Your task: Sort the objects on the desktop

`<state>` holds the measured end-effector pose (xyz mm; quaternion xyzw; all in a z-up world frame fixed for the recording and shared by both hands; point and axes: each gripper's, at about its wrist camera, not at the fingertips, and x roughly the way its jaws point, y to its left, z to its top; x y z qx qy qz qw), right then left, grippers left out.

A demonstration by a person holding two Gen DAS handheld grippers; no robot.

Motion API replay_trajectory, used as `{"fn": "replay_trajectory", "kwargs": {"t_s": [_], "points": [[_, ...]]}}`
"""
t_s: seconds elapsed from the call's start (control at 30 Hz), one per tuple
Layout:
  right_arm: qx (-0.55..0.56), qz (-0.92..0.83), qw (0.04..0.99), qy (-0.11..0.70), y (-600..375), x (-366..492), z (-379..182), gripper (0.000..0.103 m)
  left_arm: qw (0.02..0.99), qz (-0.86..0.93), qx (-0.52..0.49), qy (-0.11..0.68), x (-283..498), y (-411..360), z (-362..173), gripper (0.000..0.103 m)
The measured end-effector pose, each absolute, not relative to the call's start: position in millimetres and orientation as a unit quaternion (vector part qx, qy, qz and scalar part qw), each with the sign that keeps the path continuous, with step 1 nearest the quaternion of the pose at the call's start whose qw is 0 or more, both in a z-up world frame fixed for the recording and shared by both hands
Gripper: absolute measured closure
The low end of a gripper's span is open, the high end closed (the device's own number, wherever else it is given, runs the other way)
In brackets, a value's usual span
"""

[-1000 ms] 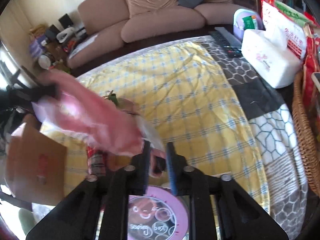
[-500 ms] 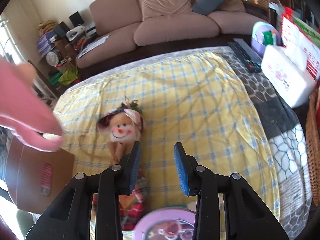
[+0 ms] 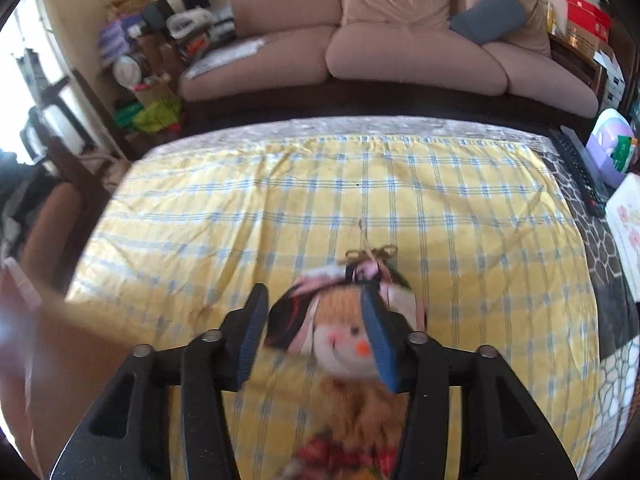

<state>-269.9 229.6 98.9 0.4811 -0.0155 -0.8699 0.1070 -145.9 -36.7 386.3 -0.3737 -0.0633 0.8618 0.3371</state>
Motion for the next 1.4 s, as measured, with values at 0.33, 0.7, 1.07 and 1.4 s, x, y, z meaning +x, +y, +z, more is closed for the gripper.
{"fn": "replay_trajectory", "kwargs": {"t_s": [0.33,0.7,1.07,1.4], "points": [[0.525,-0.844,0.091,0.062,216,-306,55,0.073,0.32,0.84,-0.425,-0.109,-146,-113,304,0.096],[0.468,-0.879,0.088,0.024,247,-277,125,0.095,0.311,0.836,-0.429,-0.143,-142,-132,285,0.096],[0.396,-0.91,0.119,-0.013,250,-201,247,0.095,0.281,0.839,-0.441,-0.149,-129,-139,286,0.096],[0.36,-0.908,0.216,-0.001,172,-122,347,0.094,0.24,0.843,-0.457,-0.15,-120,-153,275,0.096]]}}
